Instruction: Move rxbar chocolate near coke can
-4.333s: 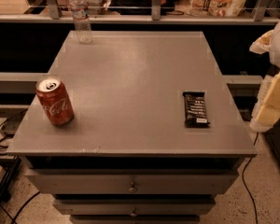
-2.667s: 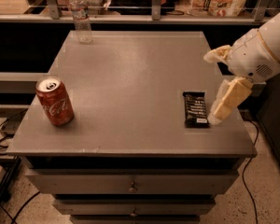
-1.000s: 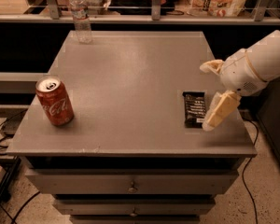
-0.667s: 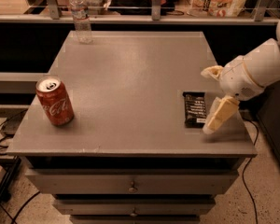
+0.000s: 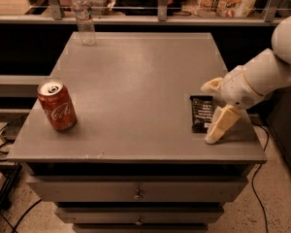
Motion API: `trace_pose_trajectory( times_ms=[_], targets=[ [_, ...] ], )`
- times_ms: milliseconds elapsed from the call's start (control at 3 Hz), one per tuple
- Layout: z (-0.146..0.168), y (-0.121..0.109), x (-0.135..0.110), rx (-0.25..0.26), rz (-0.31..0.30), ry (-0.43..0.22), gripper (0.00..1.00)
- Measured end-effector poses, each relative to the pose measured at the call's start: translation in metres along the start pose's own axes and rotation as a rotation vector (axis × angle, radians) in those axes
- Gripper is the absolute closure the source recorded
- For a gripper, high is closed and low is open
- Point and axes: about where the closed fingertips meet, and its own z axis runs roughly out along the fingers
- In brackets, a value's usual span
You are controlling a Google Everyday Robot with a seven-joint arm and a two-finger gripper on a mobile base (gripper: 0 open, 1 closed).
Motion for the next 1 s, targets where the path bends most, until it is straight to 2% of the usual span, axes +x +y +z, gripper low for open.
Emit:
trace_pose_trajectory(
  times_ms=[333,1000],
  targets=[
    [0.0062,0.0014,-0.0051,-0.021,-0.006,-0.004,0.4],
    [-0.0015,0.0,-0.0101,-0.022,-0.006,-0.004,0.87]
  ],
)
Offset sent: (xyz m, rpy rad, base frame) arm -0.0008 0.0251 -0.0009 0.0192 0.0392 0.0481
